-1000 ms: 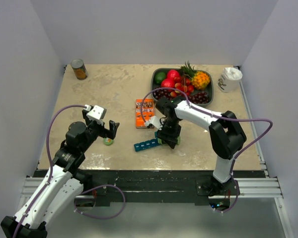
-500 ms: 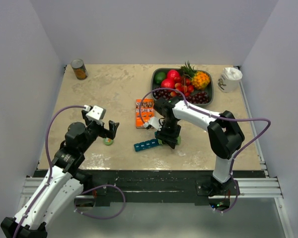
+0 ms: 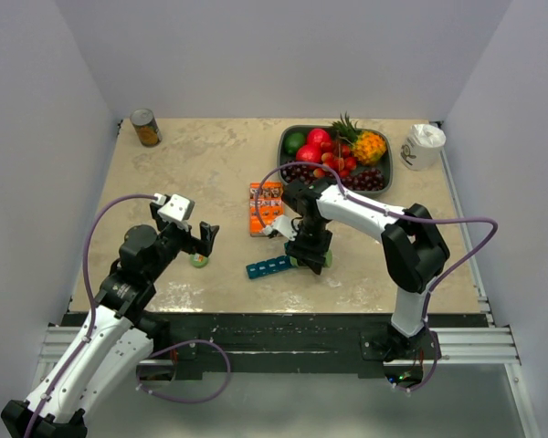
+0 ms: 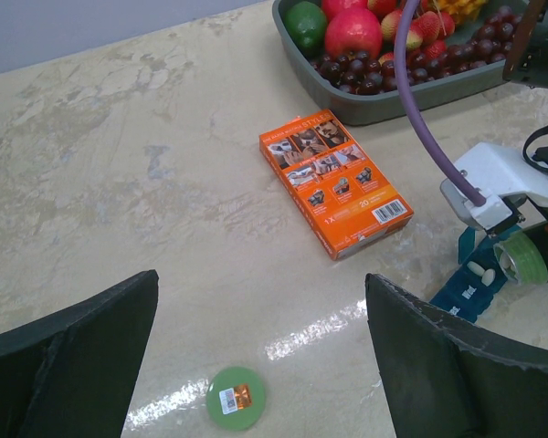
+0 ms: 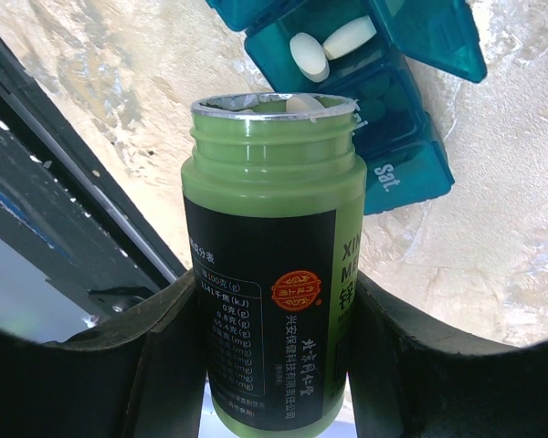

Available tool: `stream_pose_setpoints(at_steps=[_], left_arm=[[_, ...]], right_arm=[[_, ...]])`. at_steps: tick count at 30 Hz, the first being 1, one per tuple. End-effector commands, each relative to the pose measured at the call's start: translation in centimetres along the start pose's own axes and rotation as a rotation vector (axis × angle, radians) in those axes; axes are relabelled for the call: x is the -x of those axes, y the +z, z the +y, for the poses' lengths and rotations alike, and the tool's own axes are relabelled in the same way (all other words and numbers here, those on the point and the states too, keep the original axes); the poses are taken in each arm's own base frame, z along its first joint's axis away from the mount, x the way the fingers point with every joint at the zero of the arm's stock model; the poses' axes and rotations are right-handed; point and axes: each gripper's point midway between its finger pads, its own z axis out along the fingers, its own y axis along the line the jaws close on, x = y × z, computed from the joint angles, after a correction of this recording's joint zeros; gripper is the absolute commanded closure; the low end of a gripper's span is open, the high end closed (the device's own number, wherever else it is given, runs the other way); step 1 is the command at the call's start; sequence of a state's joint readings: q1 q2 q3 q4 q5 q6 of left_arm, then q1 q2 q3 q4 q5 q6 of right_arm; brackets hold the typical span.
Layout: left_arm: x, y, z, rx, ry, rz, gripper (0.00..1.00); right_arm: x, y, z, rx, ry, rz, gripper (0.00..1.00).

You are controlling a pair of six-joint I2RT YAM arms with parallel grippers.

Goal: Sort the pills into containers

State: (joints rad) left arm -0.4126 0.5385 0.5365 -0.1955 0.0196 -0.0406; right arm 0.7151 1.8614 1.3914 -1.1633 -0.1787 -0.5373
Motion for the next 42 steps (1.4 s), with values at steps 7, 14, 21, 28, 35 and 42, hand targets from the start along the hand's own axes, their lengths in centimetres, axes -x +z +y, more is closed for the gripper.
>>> stream_pose_setpoints(at_steps=[7, 14, 21, 28, 35, 42], left_arm=[[1.9, 0.1, 0.1, 0.003, -0.004, -0.059, 0.01], [1.9, 0.0, 0.2, 0.022, -0.072, -0.054, 0.01], [1.1, 0.1, -2.1, -0.060, -0.294, -0.016, 0.01], [-6.0, 0.7, -2.6, 0.051, -0.536, 0.317, 0.01], [-13.6, 0.9, 0.8, 0.365, -0.515, 0.650, 0.01], [-16.1, 0.9, 2.8, 0.497, -0.452, 0.714, 0.05]], right_arm=[[2.2, -3.9, 1.6, 0.006, -0.013, -0.258, 1.00], [3.3, -8.1, 3.5, 0.035, -0.093, -0.502, 1.00], [3.2, -13.9, 5.0, -0.028, -0.264, -0.740, 1.00], [4.2, -19.9, 5.7, -0.162, -0.342, -1.139, 1.00], [6.8, -20.6, 3.8, -0.193, -0.317, -1.352, 1.00], [5.5, -18.7, 3.3, -0.248, -0.300, -1.333, 1.00]])
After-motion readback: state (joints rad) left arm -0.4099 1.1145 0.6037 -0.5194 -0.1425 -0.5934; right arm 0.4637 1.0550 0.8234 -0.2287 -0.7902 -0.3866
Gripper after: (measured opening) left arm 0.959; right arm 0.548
